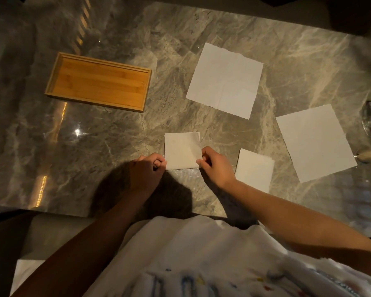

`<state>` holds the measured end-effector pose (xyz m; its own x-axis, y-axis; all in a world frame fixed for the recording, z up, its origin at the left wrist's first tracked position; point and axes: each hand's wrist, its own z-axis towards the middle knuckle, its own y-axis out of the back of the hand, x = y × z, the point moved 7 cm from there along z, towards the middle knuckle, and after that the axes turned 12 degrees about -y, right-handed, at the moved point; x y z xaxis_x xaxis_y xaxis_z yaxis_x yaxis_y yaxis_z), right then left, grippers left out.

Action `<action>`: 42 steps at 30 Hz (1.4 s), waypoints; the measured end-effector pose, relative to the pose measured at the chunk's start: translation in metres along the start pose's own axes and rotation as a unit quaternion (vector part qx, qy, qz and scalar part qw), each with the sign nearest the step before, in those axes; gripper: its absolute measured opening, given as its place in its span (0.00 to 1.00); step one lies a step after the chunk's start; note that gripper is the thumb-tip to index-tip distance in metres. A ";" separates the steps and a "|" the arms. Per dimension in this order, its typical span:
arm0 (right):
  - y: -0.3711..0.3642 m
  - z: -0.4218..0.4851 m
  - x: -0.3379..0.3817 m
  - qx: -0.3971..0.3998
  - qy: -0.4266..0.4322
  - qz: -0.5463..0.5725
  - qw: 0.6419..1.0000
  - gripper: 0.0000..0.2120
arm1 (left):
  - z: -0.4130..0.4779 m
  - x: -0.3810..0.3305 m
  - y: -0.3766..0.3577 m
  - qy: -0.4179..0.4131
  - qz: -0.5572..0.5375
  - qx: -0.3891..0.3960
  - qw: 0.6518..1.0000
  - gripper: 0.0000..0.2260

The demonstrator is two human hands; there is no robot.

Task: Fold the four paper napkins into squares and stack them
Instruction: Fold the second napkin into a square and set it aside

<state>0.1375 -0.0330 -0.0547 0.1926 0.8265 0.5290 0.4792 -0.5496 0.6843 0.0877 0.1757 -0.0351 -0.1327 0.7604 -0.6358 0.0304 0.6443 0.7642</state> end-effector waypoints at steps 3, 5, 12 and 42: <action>-0.001 0.002 0.000 -0.002 -0.006 0.000 1.000 0.06 | 0.002 0.002 -0.001 0.009 0.006 -0.004 1.000 0.05; 0.000 0.002 0.001 -0.007 -0.006 0.000 1.000 0.07 | 0.002 0.001 -0.003 0.009 0.012 -0.002 1.000 0.05; 0.001 0.000 0.000 -0.009 -0.014 0.012 1.000 0.14 | 0.008 -0.018 -0.009 -0.124 0.130 0.012 0.984 0.15; -0.022 0.011 0.054 -0.016 0.121 -0.303 0.945 0.34 | 0.028 -0.017 -0.029 -0.200 0.272 0.113 0.934 0.32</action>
<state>0.1473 0.0247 -0.0469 -0.3130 0.9405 0.1322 0.4122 0.0091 0.9111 0.1167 0.1468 -0.0496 0.3435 0.9209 -0.1840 0.1997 0.1199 0.9725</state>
